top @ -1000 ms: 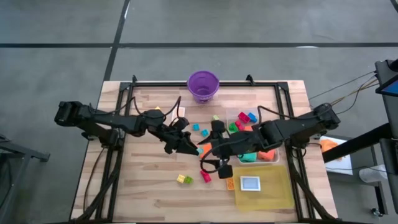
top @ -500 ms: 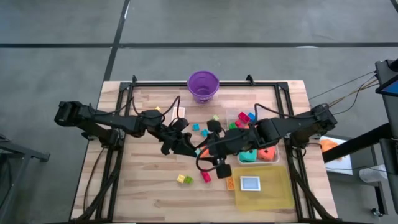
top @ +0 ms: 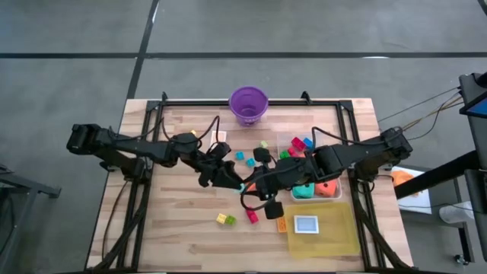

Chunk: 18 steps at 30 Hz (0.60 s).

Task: Pick & Place Toys
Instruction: Put the light blue game piece into the transparent bin

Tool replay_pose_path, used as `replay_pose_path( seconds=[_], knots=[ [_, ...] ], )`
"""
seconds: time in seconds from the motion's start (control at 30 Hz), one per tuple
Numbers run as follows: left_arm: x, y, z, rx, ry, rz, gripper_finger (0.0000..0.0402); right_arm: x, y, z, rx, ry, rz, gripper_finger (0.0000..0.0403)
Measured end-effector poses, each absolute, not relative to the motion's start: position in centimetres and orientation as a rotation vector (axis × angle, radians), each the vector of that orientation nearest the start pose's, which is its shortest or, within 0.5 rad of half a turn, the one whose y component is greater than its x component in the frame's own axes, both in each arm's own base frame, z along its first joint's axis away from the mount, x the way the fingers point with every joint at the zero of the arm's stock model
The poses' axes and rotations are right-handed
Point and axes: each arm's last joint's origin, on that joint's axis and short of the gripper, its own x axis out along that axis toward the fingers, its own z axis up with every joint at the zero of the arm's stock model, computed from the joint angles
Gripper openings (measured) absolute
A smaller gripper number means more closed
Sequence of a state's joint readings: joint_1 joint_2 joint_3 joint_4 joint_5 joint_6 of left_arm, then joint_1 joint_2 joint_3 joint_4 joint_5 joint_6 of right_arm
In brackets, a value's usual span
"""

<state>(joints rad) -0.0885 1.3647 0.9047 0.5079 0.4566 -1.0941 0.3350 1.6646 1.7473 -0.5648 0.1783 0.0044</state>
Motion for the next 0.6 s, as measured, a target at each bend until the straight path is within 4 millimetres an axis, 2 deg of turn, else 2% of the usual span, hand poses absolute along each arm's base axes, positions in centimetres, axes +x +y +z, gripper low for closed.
replay_pose_path(
  seconds=[0.13, 0.33, 0.47, 0.6],
  knots=[
    [30.3, -4.0, 31.2, -1.060, 0.255, -0.515, 0.0322, 35.0, 11.7, 40.2, -0.083, 0.466, 0.146, 0.0095],
    [30.3, -4.0, 31.1, -1.061, 0.262, -0.521, 0.0382, 34.7, 11.7, 40.6, 0.028, 0.469, 0.176, 0.0093],
    [30.3, -3.9, 31.2, -1.058, 0.269, -0.533, 0.0397, 34.2, 11.6, 41.2, 0.064, 0.458, 0.169, 0.0093],
    [30.3, -3.4, 31.3, -1.059, 0.263, -0.530, 0.0387, 33.7, 11.3, 41.7, 0.104, 0.446, 0.156, 0.0093]
  ],
)
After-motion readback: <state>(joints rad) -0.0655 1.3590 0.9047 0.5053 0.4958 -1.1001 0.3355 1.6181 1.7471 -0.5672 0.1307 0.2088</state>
